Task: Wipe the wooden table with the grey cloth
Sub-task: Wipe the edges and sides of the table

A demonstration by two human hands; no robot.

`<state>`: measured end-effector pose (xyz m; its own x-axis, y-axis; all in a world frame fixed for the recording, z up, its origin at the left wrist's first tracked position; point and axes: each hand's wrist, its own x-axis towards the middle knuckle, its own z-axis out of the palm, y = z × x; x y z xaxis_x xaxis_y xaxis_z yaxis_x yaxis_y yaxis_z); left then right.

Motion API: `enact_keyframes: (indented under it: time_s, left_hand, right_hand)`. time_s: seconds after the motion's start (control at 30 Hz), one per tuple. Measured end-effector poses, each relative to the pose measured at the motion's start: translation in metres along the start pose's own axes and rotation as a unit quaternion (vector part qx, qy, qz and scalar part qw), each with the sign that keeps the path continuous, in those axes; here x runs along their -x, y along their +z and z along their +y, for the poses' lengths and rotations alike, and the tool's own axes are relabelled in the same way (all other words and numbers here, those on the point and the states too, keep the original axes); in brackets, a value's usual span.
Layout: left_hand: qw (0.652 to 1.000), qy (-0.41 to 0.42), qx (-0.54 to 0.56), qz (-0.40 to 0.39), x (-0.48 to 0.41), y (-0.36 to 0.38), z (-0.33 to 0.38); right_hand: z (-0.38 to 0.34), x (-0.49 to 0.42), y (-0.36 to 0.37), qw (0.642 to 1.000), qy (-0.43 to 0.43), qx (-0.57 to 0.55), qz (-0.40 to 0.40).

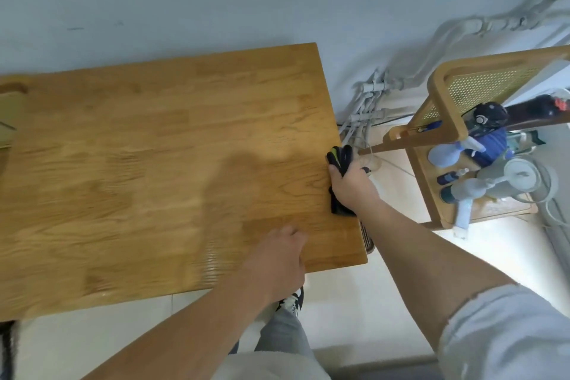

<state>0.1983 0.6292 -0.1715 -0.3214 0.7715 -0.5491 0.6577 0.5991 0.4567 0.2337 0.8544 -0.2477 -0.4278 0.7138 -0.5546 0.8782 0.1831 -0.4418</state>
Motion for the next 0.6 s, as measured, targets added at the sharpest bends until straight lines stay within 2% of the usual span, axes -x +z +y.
enact_keyframes:
  time_s: [0.27, 0.4, 0.5, 0.6]
  left_hand:
    - [0.999, 0.009, 0.033, -0.009, 0.017, 0.018, -0.001]
    - [0.999, 0.019, 0.039, -0.022, 0.024, 0.018, -0.012]
    - [0.998, 0.018, 0.061, -0.027, 0.029, 0.011, -0.031]
    - [0.997, 0.023, 0.076, -0.025, 0.036, 0.003, -0.062]
  right_hand:
    - [0.090, 0.105, 0.044, 0.996, 0.057, 0.012, 0.063]
    - [0.095, 0.127, 0.065, 0.984, 0.137, -0.074, 0.082]
    - [0.077, 0.124, 0.072, 0.943, 0.245, -0.200, 0.105]
    - [0.052, 0.119, 0.084, 0.864, 0.342, -0.325, 0.177]
